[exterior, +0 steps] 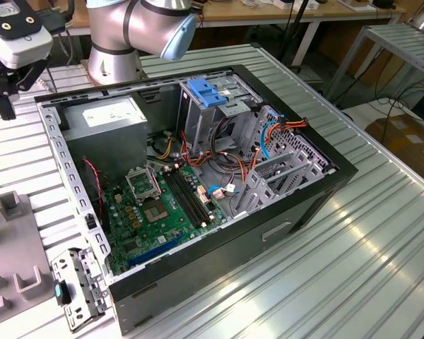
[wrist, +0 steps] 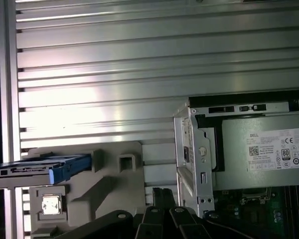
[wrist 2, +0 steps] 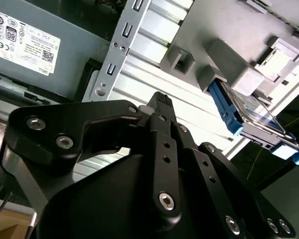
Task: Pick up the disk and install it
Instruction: 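Reach for the disk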
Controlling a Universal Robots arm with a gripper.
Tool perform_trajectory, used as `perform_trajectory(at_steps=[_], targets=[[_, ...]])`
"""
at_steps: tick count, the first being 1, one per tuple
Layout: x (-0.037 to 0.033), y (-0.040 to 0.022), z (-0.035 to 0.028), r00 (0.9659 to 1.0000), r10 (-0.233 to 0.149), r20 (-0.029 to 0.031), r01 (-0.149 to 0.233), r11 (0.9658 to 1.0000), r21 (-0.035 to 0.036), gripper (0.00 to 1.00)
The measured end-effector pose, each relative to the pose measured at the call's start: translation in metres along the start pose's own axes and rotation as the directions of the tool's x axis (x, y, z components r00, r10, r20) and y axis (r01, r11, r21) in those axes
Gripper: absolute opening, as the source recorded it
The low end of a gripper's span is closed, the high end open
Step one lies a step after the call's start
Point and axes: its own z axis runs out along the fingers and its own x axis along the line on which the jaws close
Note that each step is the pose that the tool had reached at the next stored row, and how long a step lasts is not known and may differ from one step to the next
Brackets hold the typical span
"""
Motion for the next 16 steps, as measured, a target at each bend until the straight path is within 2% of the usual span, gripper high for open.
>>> perform_trajectory(at_steps=[1, 5, 13, 16], targets=[[0.0034, 0.0007, 0.0000, 1.0000, 0.000, -0.0055, 0.000, 1.0000, 0.0008, 0.11], [0.0165, 0.0021, 0.0006, 0.9999, 0.001, -0.0112, -0.001, 1.0000, 0.0011, 0.11], [0.0425, 0.0030, 0.0018, 0.9999, 0.001, -0.0132, 0.000, 1.0000, 0.0013, 0.11], [0.0585, 0.0025, 0.0025, 0.9999, 0.001, -0.0131, -0.001, 1.0000, 0.0012, 0.11]])
